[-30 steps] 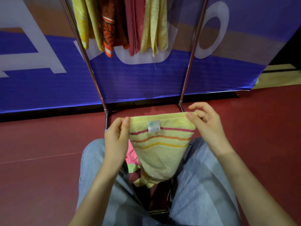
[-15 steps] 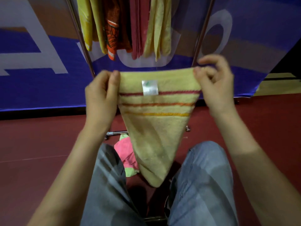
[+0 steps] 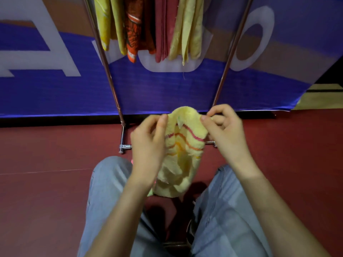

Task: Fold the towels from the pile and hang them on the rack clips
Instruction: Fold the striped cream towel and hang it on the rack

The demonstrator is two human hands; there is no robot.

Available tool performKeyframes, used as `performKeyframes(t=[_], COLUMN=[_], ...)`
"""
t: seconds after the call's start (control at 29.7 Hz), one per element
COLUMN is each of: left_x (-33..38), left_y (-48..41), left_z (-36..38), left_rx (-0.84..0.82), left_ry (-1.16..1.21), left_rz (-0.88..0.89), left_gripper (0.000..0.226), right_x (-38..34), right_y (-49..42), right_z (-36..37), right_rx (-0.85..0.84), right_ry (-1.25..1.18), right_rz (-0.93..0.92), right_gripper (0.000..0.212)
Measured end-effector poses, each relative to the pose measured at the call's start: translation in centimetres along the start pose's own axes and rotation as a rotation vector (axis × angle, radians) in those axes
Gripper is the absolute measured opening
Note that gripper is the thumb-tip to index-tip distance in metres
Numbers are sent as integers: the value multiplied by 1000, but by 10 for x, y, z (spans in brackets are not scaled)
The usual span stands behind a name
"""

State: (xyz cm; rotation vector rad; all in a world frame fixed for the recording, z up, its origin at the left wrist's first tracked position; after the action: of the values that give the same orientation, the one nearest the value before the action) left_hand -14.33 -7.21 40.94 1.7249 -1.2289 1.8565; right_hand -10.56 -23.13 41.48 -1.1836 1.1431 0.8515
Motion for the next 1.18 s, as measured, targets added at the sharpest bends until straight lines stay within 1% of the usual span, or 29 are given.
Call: performKeyframes(t=[0.13, 0.2, 0.27, 0.3, 0.34, 0.37, 0.44, 0.47, 0.54, 0.57, 0.61, 0.67, 0.71, 0.74, 0.77, 0.81, 0.88, 0.91, 0.94, 1.01, 1.08, 1.18], left_x=[-1, -4, -9, -10, -12, -12, -13, -14, -16, -17, -17, -16, -15, -13, -11, -10, -8, -9, -10, -15, -20, -19], left_y=[25, 30, 32, 32, 32, 33, 36, 36, 34, 31, 29, 24, 22, 21, 20, 20, 21, 21, 21, 22, 21, 11], left_z=[9, 9, 6, 5, 4, 5, 7, 8, 4, 2, -1, -5, -7, -8, -8, -9, -10, -12, -13, -15, -17, -18], left_rx=[-16, -7, 6, 4, -10, -38, -121, -152, -165, -163, -161, -150, -153, -163, -178, -189, -206, -210, -210, -214, -234, -313], left_ry=[57, 80, 93, 107, 123, 143, 197, 204, 175, 161, 155, 173, 187, 194, 198, 203, 214, 221, 224, 220, 196, 130], left_rz=[-61, -96, -116, -125, -129, -135, -162, -169, -134, -115, -100, -88, -83, -75, -70, -66, -63, -67, -79, -106, -142, -180], left_gripper=[22, 21, 22, 23, 24, 23, 10, 6, 18, 21, 22, 21, 18, 15, 13, 13, 13, 13, 12, 10, 11, 14], right_x=[10, 14, 15, 17, 19, 20, 23, 25, 24, 24, 25, 25, 26, 30, 32, 34, 37, 38, 38, 38, 36, 34], right_y=[22, 28, 34, 36, 37, 38, 37, 36, 36, 37, 37, 34, 31, 27, 25, 23, 20, 20, 19, 20, 21, 25], right_z=[23, 28, 31, 31, 32, 31, 31, 31, 31, 30, 26, 16, 9, 5, 1, 0, 2, 3, 3, 1, 3, 9], right_rx=[-118, -157, -188, -191, -193, -200, -238, -269, -317, -322, -299, -200, -151, -140, -161, -200, -273, -276, -252, -198, -170, -186], right_ry=[-11, -44, -99, -127, -156, -184, -210, -215, -244, -258, -262, -244, -200, -145, -85, -25, 40, 25, 0, -49, -68, -71], right_rz=[38, 57, 101, 133, 163, 190, 222, 220, 243, 247, 235, 183, 162, 149, 140, 130, 129, 150, 164, 166, 164, 170], right_gripper=[23, 18, 8, 10, 21, 36, 68, 76, 79, 75, 65, 29, 29, 38, 43, 40, 21, 12, 8, 5, 7, 13])
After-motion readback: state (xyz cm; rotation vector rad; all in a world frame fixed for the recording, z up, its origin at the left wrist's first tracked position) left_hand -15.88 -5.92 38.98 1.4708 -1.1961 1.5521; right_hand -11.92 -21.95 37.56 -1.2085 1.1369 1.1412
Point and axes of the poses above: each hand's wrist, its own y-axis away from the middle knuckle, its own z-axis out of the palm, x = y × z, the point moved 4 cm from there along -y, towards the middle knuckle, and after that the axes turned 14 degrees about x, right-handed, at the moved point
